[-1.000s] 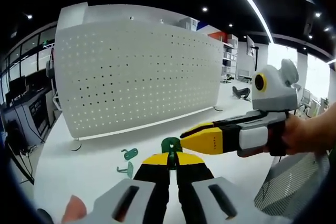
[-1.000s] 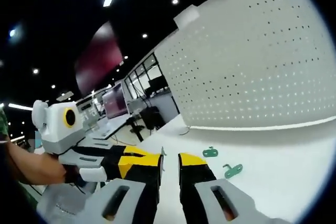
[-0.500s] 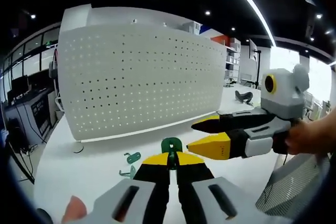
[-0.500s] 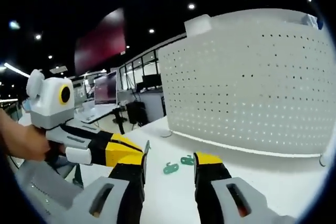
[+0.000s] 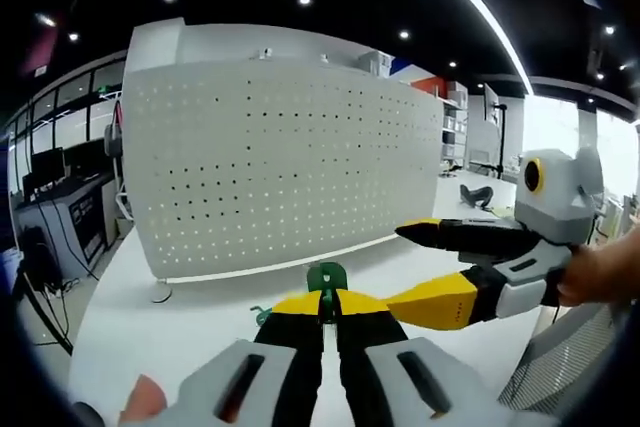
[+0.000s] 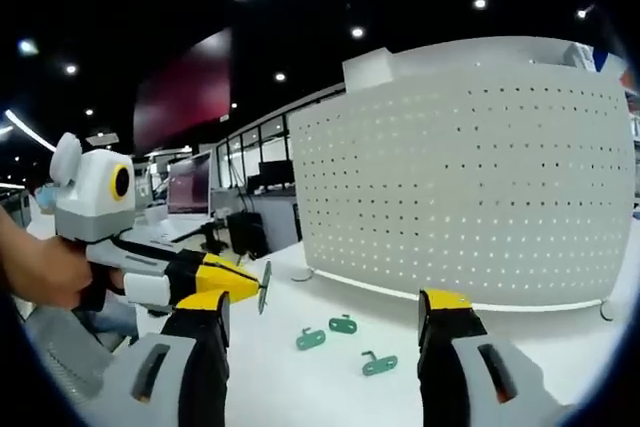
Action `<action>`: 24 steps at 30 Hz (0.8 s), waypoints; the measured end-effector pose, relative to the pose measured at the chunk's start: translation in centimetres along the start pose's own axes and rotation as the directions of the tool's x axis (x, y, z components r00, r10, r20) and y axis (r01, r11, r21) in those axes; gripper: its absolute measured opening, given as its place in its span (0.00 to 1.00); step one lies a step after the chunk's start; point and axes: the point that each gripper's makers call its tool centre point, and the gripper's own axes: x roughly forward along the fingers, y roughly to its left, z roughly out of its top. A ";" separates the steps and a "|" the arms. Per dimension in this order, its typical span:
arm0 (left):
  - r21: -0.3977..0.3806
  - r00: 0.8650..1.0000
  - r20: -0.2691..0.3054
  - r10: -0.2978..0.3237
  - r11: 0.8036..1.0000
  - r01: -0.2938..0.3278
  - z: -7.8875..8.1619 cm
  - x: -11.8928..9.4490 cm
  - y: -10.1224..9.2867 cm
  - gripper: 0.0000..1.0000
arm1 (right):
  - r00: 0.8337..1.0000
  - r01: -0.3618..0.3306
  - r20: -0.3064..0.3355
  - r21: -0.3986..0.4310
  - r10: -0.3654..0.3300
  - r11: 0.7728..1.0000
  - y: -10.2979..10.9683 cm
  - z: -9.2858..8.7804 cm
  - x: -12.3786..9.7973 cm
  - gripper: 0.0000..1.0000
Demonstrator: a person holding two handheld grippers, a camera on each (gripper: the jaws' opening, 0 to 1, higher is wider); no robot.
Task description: Insert the hook assembly into the mounting plate slot until the hook locks in place.
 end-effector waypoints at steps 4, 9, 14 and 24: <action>-0.002 0.999 0.029 0.028 1.000 -0.028 1.4 0.2 1.1 0.03 | 1.000 0.006 0.000 -0.005 -0.006 1.000 -0.2 -0.1 -0.1 0.85; 0.000 0.995 0.072 0.069 0.998 -0.069 3.8 0.6 2.8 0.03 | 1.000 0.005 -0.020 0.002 -0.005 1.000 -0.3 -0.6 -0.2 0.81; 0.003 0.987 0.114 0.111 0.994 -0.112 6.7 1.1 4.6 0.03 | 1.000 0.007 -0.020 0.008 -0.007 1.000 -0.4 -0.7 -0.2 0.80; 0.033 0.964 0.216 0.158 0.985 -0.169 13.8 3.0 7.7 0.03 | 0.999 0.009 -0.034 0.030 -0.008 0.999 -0.9 -1.2 -0.2 0.80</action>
